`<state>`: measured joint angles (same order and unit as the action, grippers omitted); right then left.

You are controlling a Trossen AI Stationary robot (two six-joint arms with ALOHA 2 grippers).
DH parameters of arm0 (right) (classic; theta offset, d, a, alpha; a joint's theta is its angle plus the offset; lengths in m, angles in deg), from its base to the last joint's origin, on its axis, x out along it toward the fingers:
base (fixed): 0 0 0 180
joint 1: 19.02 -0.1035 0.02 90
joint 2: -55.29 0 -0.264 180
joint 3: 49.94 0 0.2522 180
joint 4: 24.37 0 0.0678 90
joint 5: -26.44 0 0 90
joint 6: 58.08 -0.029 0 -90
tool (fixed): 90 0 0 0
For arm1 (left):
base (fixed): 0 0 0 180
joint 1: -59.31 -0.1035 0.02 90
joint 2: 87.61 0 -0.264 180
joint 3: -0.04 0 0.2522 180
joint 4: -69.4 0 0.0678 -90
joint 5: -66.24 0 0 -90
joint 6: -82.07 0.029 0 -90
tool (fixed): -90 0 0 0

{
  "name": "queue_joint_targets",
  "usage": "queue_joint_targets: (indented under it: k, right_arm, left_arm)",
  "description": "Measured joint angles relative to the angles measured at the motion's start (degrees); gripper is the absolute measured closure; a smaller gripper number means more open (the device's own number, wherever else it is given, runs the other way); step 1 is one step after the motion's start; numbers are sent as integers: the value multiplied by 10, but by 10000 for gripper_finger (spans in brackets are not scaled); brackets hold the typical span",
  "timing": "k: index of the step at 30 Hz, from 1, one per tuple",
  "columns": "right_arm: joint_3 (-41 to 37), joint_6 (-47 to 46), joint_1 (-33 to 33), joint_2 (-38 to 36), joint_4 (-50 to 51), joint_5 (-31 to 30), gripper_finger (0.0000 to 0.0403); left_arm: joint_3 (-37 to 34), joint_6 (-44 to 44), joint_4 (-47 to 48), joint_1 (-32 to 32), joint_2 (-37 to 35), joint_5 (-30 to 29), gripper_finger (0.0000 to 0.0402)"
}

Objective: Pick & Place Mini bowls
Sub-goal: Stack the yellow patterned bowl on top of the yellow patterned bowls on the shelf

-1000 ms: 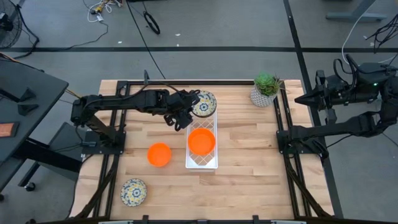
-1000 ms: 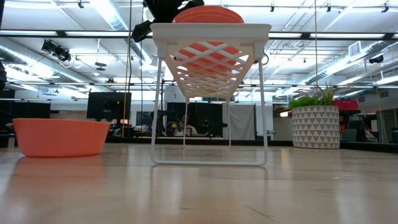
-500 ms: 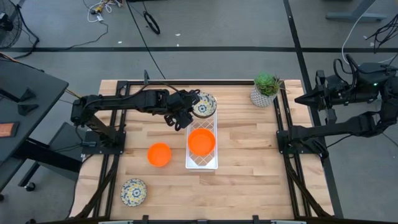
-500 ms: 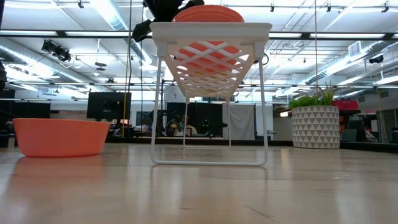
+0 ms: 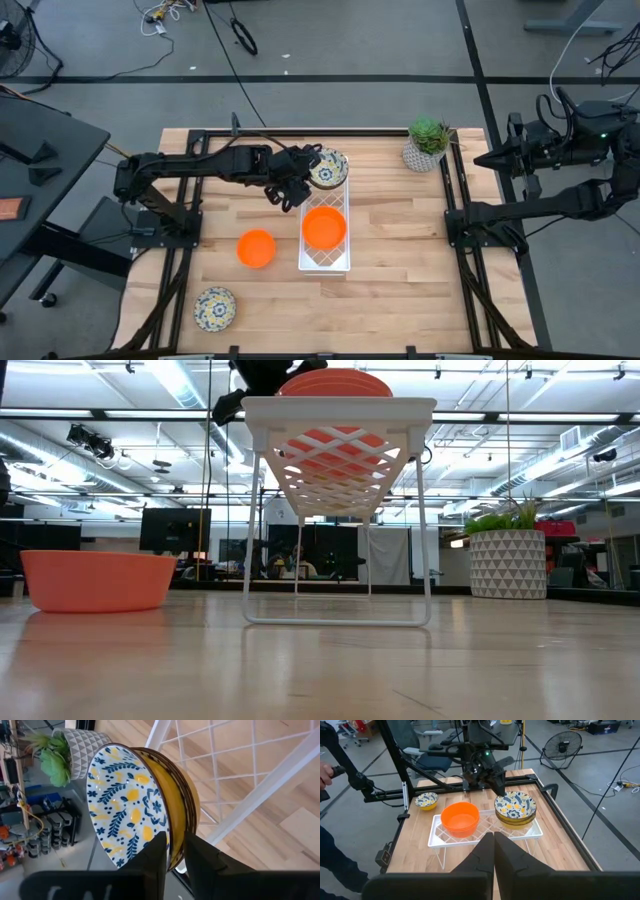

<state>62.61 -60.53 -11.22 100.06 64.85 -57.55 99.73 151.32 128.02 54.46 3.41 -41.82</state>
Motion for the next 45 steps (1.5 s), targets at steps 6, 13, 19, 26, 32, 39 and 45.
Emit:
queue_joint_targets:
  k: [6, 13, 19, 26, 32, 39, 45]
  right_arm:
    - [0, 0, 0, 0, 0, 0, 392]
    - [0, 0, 0, 0, 0, 0, 392]
    - [0, 0, 0, 0, 0, 0, 392]
    - [0, 0, 0, 0, 0, 0, 392]
    - [0, 0, 0, 0, 0, 0, 392]
    - [0, 0, 0, 0, 0, 0, 392]
    - [0, 0, 0, 0, 0, 0, 392]
  left_arm:
    - [1, -6, 0, 8, -13, -22, 330]
    - [0, -79, -3, 10, -37, -8, 330]
    - [0, -189, -10, 0, -45, 48, 346]
    - [0, -238, -27, -9, -46, 74, 396]
    - [0, -249, -63, -9, -41, 87, 398]
    - [0, -251, -61, -20, -21, 93, 399]
    - [0, -248, -55, -21, -10, 96, 399]
